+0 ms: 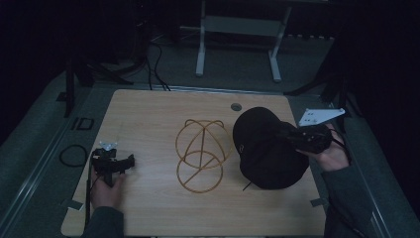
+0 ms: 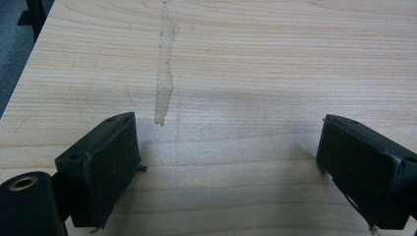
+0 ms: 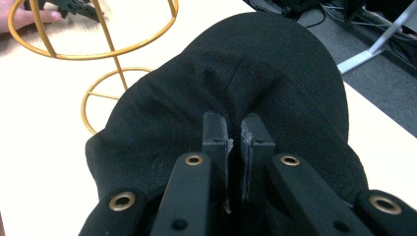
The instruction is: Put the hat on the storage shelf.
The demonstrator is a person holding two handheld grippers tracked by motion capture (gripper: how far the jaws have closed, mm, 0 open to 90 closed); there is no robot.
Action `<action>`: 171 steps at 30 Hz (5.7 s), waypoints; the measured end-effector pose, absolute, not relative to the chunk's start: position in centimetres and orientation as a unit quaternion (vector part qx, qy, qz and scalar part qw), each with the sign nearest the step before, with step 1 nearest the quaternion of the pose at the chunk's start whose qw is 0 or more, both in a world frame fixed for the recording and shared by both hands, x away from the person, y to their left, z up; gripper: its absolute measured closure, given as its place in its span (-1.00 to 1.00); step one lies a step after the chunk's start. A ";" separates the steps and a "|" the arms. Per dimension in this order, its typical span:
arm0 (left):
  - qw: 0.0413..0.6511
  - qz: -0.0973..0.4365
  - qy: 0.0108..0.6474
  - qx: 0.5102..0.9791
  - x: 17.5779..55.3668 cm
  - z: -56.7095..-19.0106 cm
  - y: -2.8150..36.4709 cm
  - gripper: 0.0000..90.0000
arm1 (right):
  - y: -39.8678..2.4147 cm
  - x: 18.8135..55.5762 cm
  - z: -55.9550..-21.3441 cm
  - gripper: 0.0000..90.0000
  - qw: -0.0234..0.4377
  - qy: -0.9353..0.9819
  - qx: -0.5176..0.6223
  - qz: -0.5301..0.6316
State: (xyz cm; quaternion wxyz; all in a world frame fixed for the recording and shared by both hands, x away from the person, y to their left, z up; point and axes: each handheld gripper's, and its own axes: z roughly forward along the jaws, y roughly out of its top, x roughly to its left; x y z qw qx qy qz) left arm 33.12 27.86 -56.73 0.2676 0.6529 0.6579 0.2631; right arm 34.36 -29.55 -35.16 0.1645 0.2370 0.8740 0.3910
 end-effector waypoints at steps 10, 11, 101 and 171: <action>0.268 0.263 0.658 0.653 33.1 -56.7 27.9 -0.81 | -29.4 34.6 -34.1 0.86 0.172 0.872 0.231 0.397; 0.268 0.263 0.658 0.653 33.1 -56.7 27.9 -0.81 | -29.4 34.6 -34.0 0.86 0.172 0.871 0.230 0.398; 0.268 0.263 0.658 0.653 33.1 -56.7 27.9 -0.81 | -26.0 35.1 -26.9 0.85 0.136 0.876 0.098 0.453; 0.267 0.263 0.658 0.654 33.1 -56.7 27.9 -0.81 | -12.2 38.3 -24.5 0.85 0.088 0.889 0.048 0.448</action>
